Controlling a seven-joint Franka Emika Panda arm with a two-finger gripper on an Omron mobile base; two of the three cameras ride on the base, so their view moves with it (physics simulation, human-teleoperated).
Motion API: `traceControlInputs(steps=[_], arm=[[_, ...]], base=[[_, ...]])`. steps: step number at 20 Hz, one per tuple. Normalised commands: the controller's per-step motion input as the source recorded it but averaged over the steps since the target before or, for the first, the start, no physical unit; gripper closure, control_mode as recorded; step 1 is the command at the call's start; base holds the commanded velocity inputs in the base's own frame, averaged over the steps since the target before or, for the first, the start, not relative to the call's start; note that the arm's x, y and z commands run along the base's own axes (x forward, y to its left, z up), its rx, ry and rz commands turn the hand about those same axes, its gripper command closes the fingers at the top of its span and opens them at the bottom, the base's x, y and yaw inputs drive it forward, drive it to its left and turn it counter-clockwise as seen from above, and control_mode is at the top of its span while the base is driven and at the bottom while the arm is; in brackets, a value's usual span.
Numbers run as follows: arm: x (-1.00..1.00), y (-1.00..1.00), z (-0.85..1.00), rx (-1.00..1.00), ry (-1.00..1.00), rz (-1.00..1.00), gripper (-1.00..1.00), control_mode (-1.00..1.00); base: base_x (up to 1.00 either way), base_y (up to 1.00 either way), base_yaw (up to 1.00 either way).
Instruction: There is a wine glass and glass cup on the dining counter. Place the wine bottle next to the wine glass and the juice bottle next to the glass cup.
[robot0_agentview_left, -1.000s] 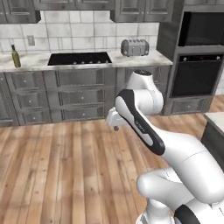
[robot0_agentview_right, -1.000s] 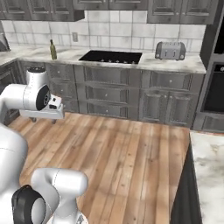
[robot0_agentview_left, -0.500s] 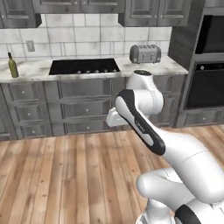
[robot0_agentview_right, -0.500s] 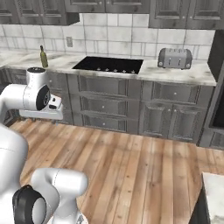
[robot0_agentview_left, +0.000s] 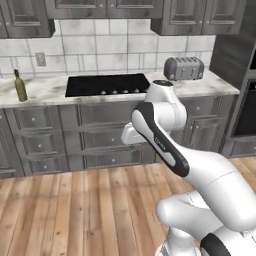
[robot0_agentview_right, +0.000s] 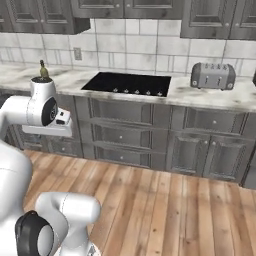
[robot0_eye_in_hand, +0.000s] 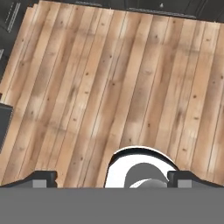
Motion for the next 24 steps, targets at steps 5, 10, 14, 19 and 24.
traceControlInputs(steps=[5, 10, 14, 19, 24], arm=[[0.00, 0.00, 0.00, 0.00, 0.00, 0.00, -1.00, 1.00], [0.00, 0.00, 0.00, 0.00, 0.00, 0.00, -1.00, 1.00], [0.00, 0.00, 0.00, 0.00, 0.00, 0.00, -1.00, 1.00], [0.00, 0.00, 0.00, 0.00, 0.00, 0.00, -1.00, 1.00], [0.00, 0.00, 0.00, 0.00, 0.00, 0.00, -1.00, 1.00]], base=[[0.64, 0.66, 0.00], [0.65, 0.66, 0.00], [0.68, 0.68, -0.03], [0.70, 0.65, -0.09], [0.69, 0.63, -0.15]])
